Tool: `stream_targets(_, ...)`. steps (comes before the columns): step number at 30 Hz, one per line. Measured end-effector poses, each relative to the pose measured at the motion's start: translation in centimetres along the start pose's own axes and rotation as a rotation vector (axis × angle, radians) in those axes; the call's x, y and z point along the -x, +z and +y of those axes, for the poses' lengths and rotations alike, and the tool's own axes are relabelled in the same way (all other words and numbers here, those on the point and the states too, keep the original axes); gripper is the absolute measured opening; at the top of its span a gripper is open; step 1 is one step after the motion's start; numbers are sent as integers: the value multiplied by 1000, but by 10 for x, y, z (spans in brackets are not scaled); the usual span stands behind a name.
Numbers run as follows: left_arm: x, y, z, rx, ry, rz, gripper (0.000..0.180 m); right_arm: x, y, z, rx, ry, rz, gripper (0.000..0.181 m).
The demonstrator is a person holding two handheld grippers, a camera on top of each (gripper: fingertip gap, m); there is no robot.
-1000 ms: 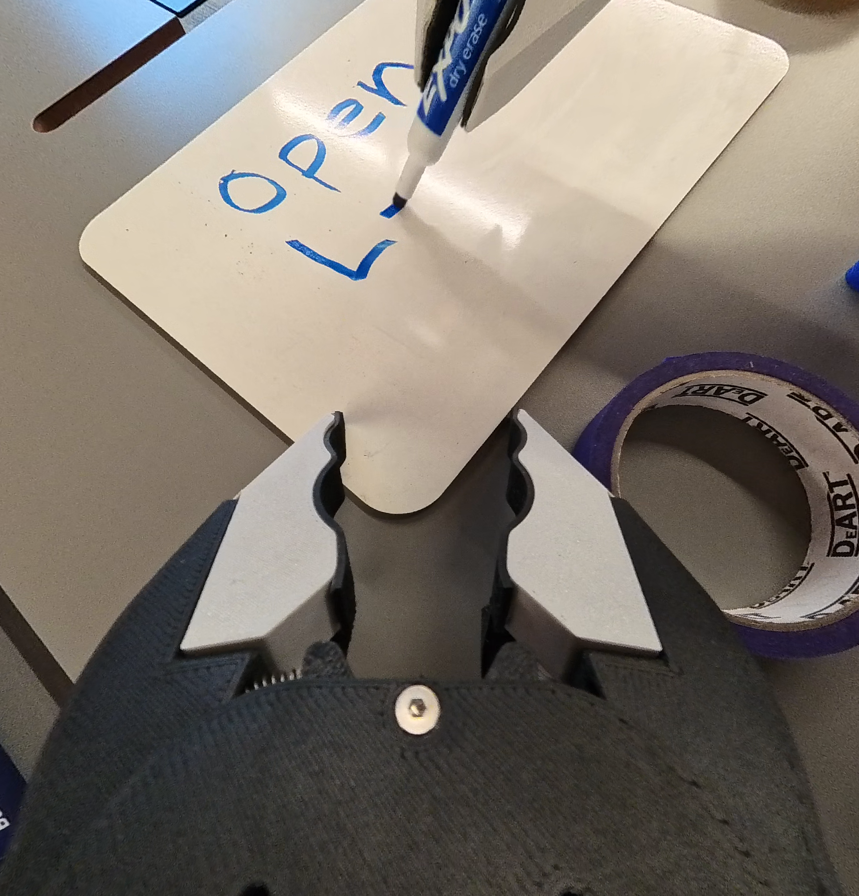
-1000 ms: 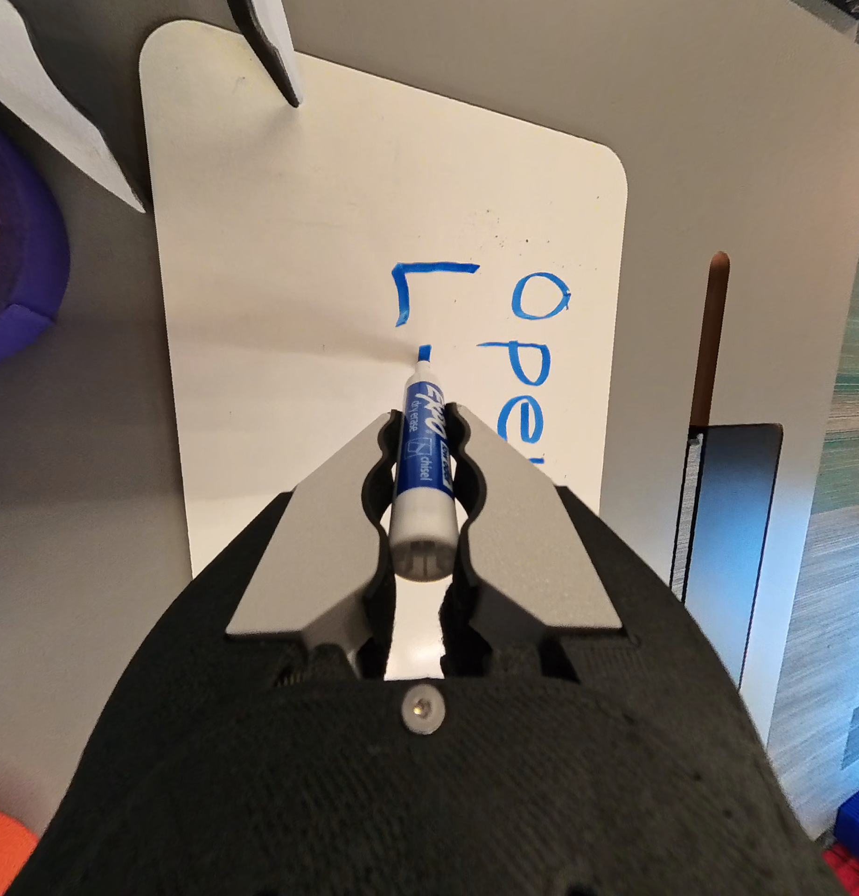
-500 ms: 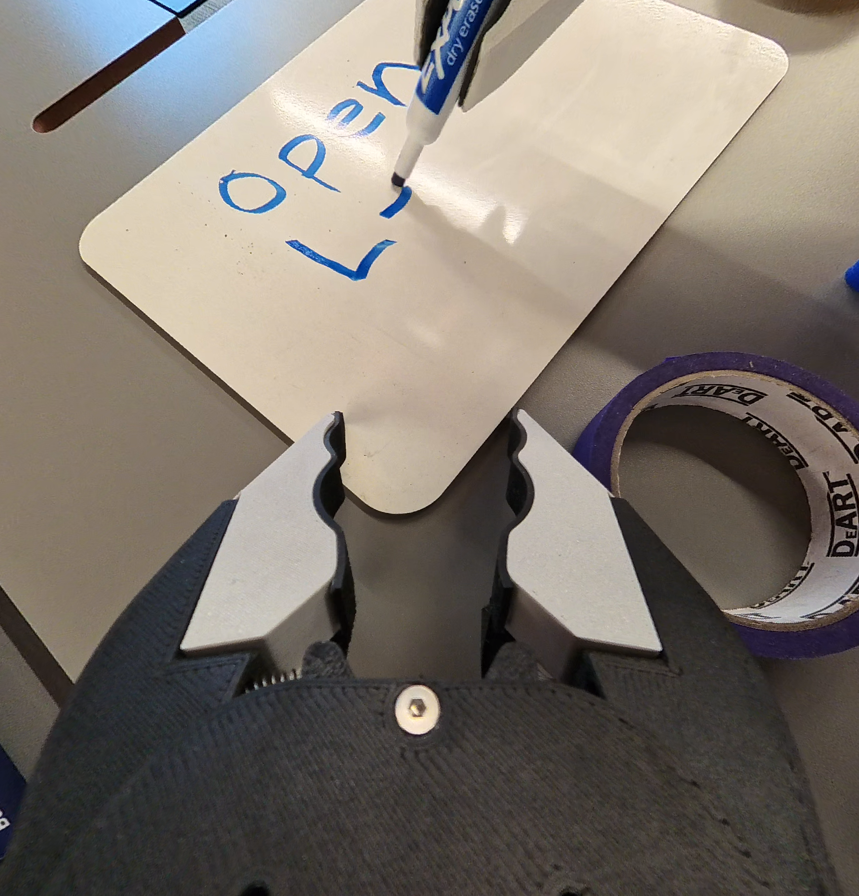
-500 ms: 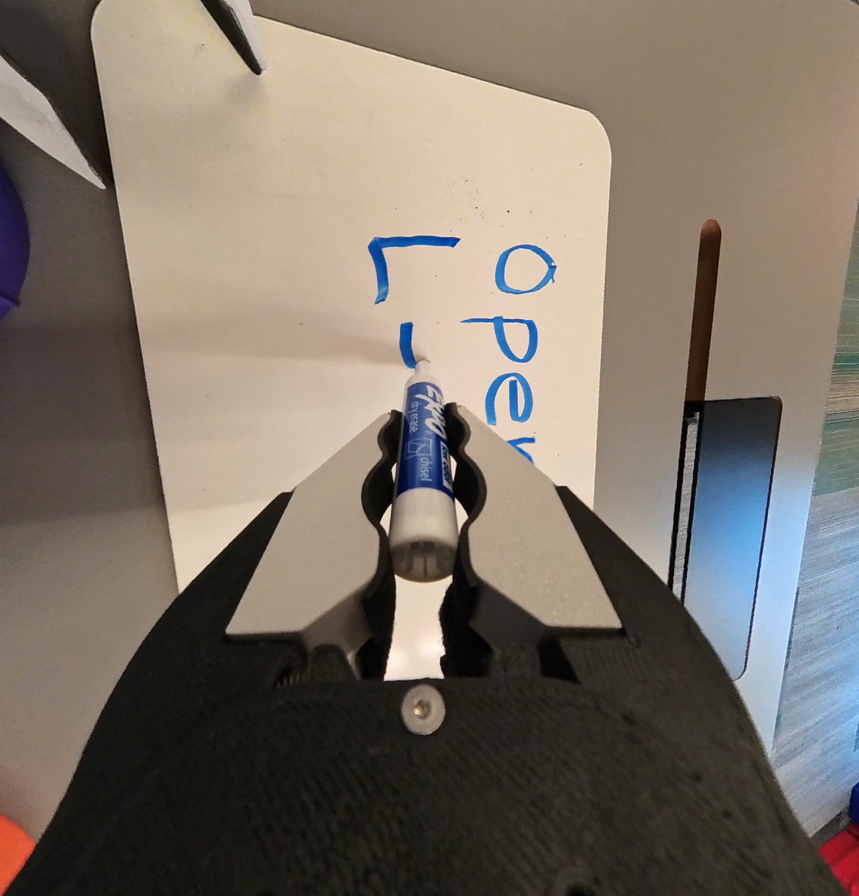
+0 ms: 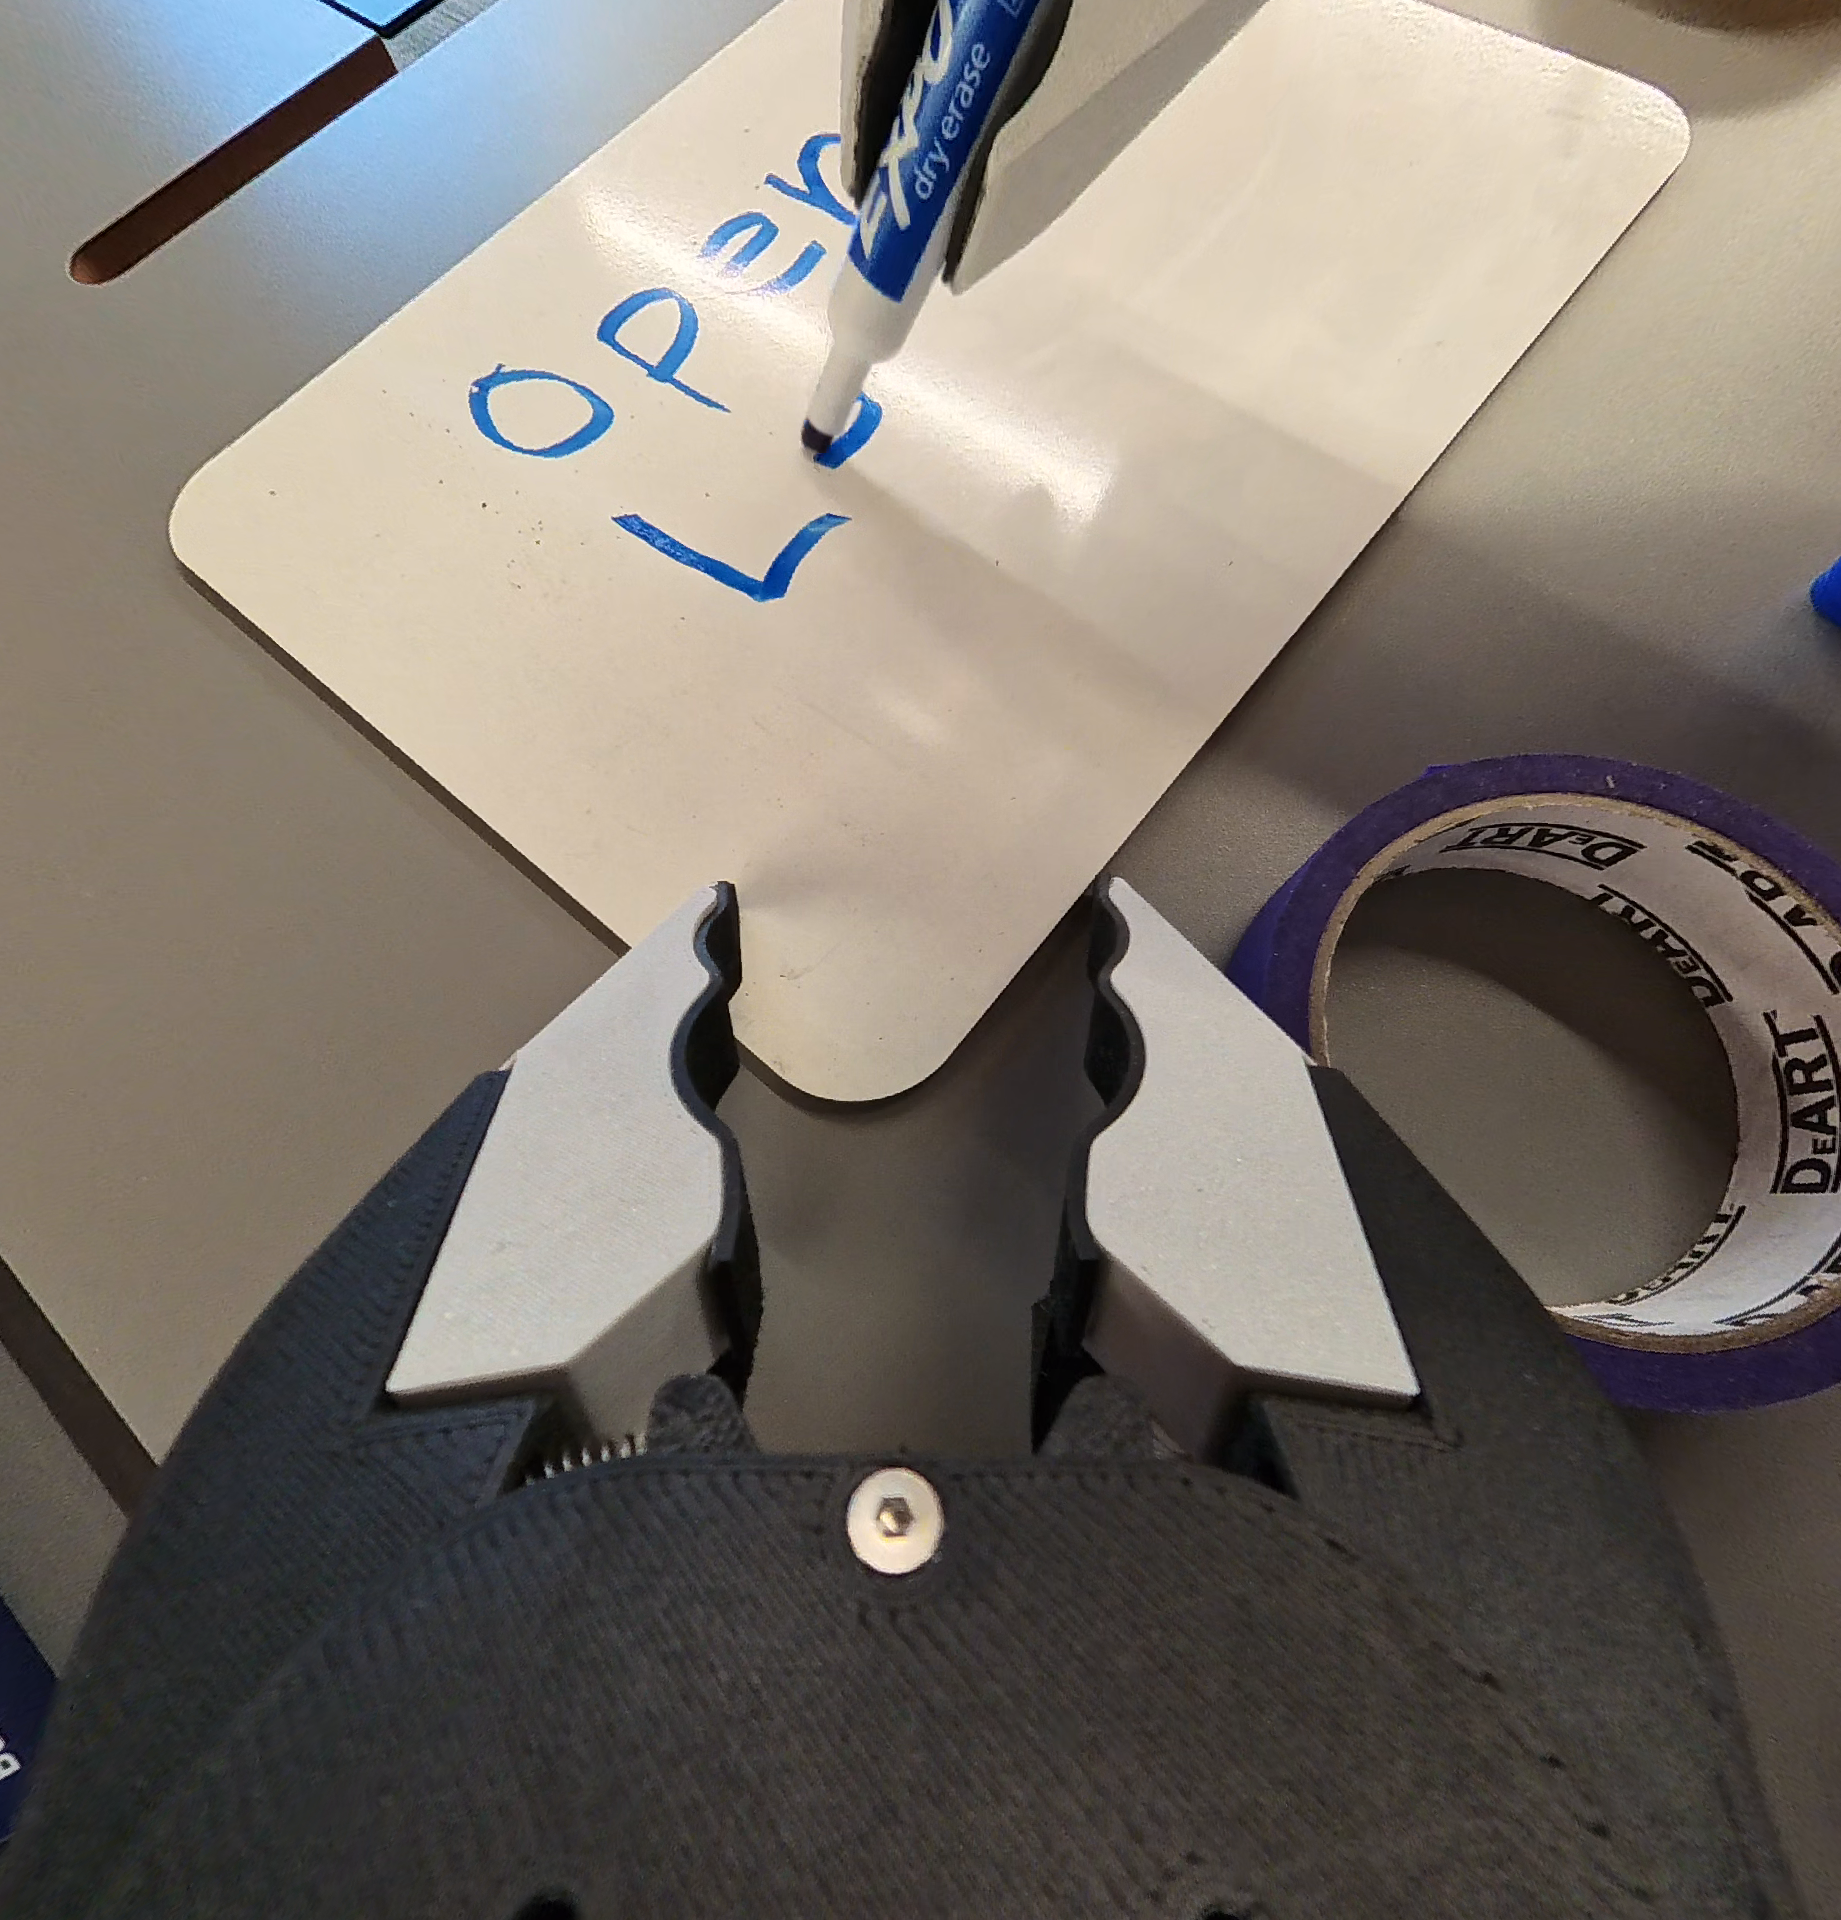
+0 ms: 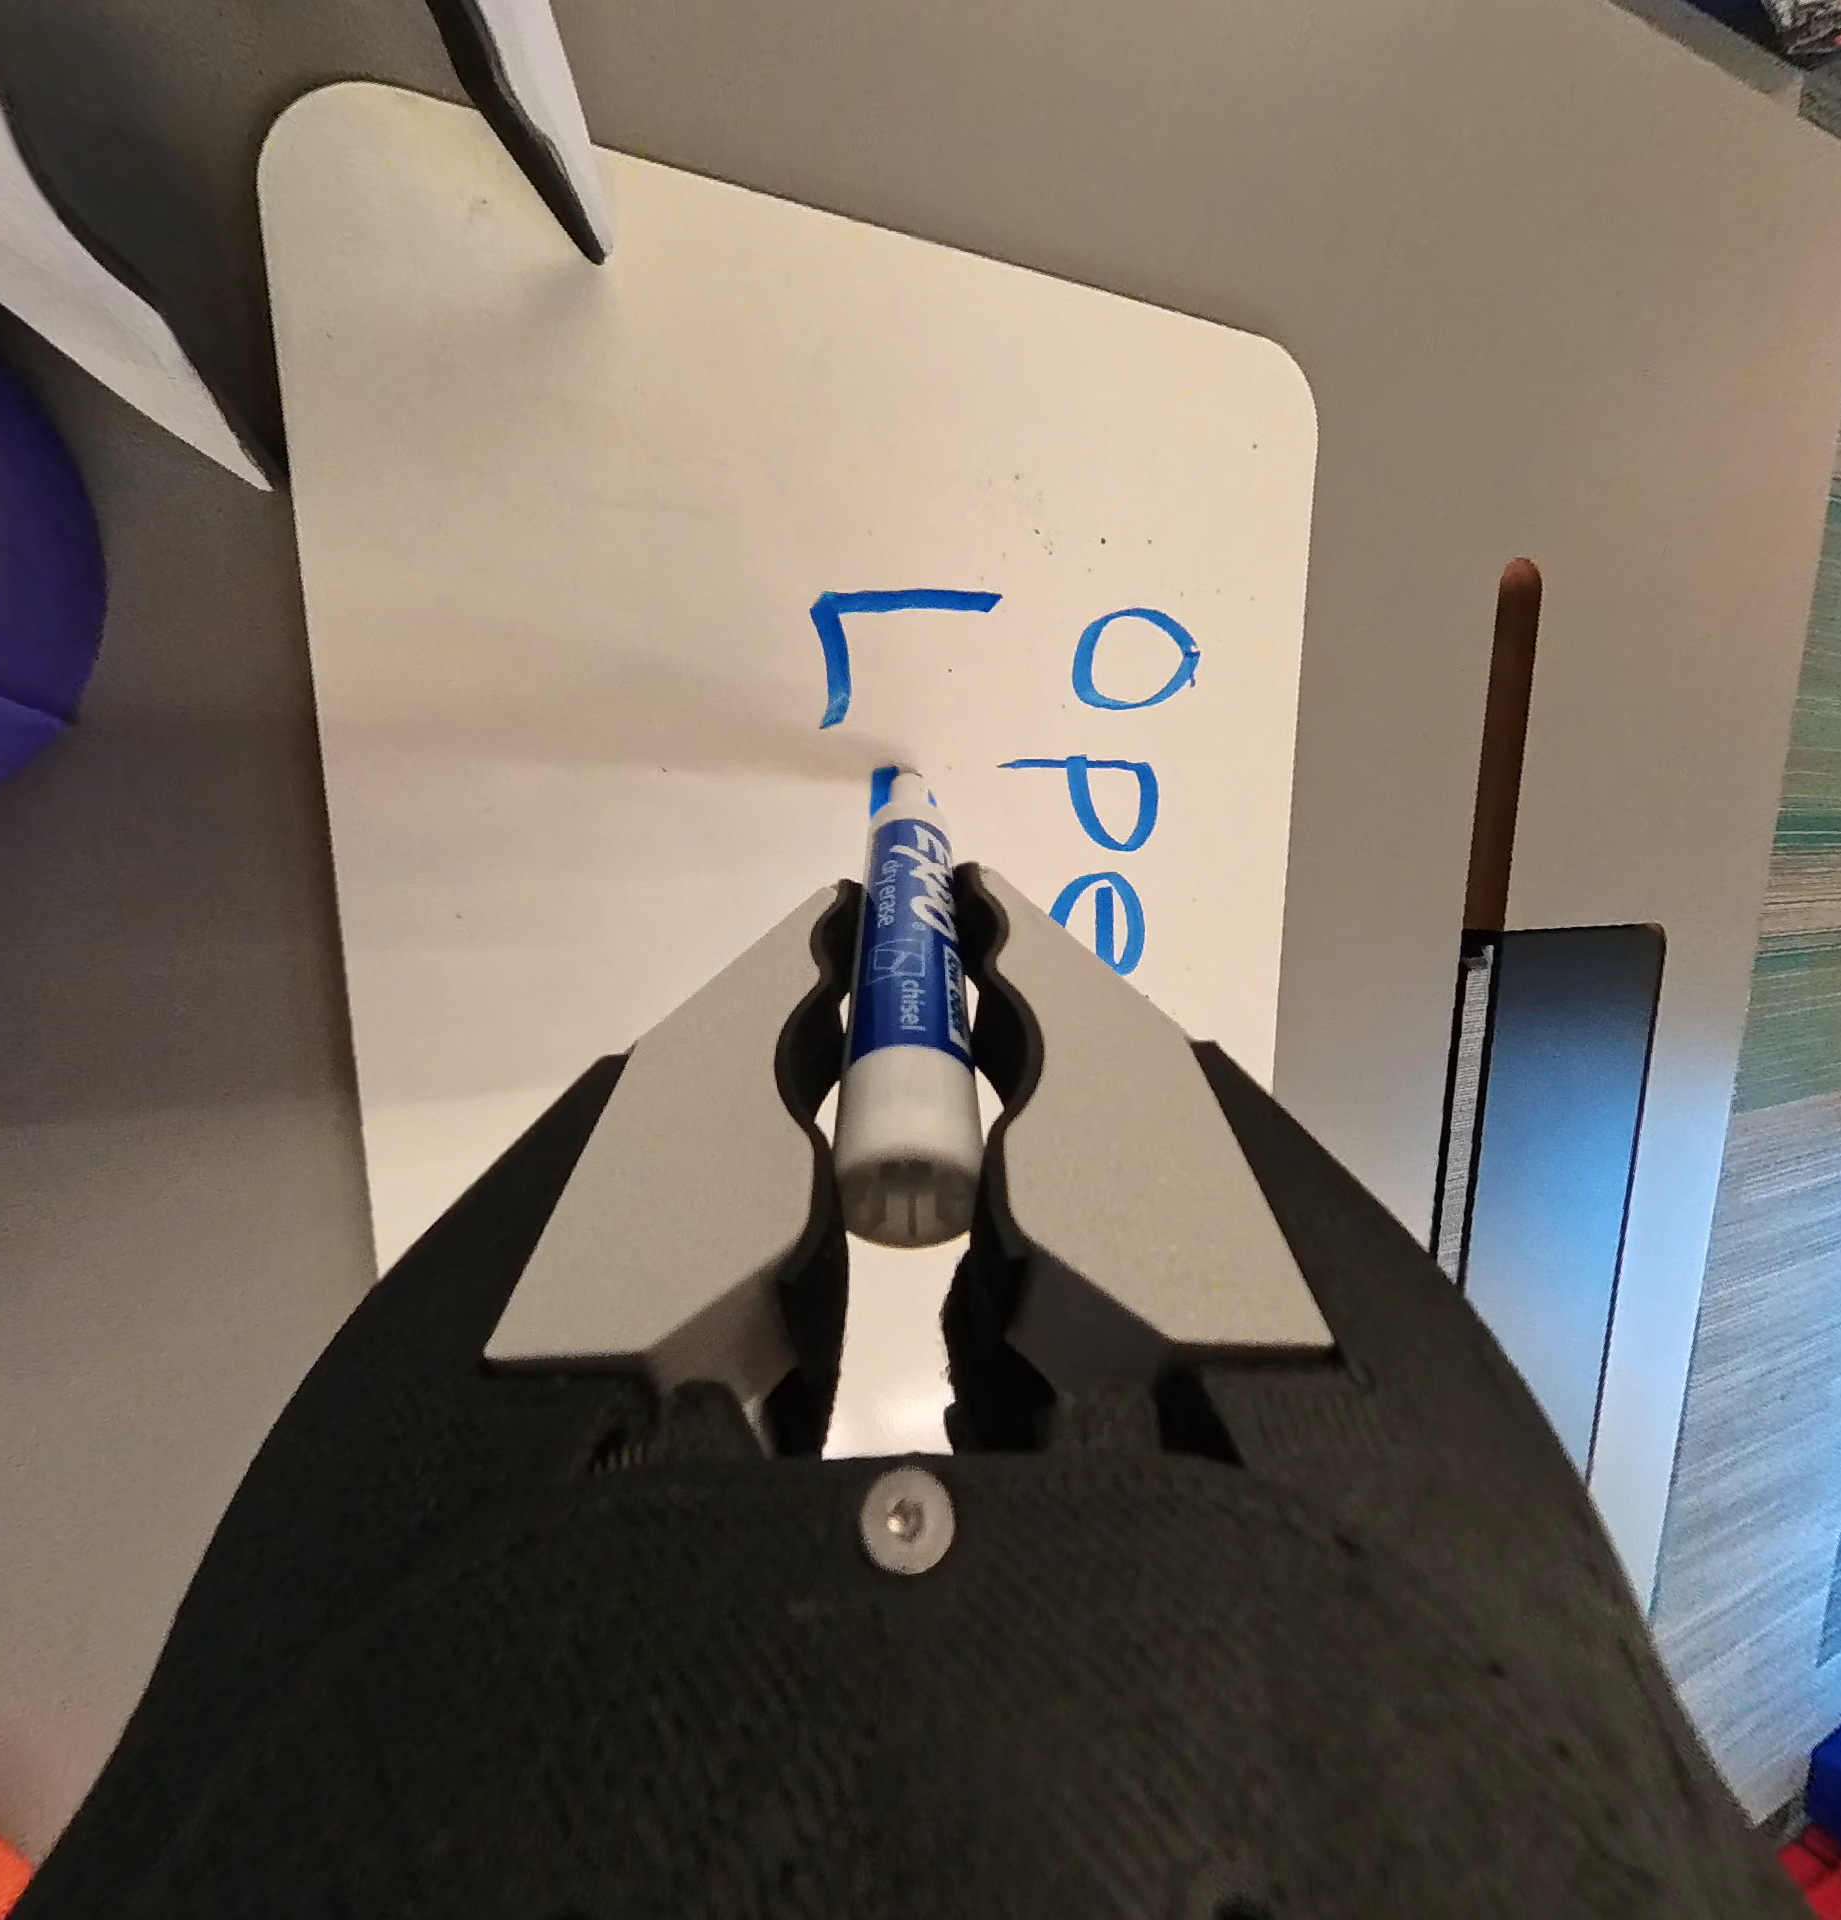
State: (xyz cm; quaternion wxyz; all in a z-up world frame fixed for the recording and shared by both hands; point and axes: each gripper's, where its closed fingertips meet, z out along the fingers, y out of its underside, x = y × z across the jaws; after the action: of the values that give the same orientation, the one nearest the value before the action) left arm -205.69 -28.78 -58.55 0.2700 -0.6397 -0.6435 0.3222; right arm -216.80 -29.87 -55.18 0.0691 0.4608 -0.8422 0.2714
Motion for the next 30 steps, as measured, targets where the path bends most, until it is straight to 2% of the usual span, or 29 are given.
stream_targets(25, 0, 0, 0, 0, -1, -3, 67, 14, -17, 7, -28, -7, -4, 18)
stream_targets(27, 0, 0, 0, 0, -1, -3, 67, 8, -32, -4, -121, 41, 38, 17)
stream_targets(30, 0, 0, 0, 0, -1, -2, 66, 6, -38, 18, -61, 138, 60, 17)
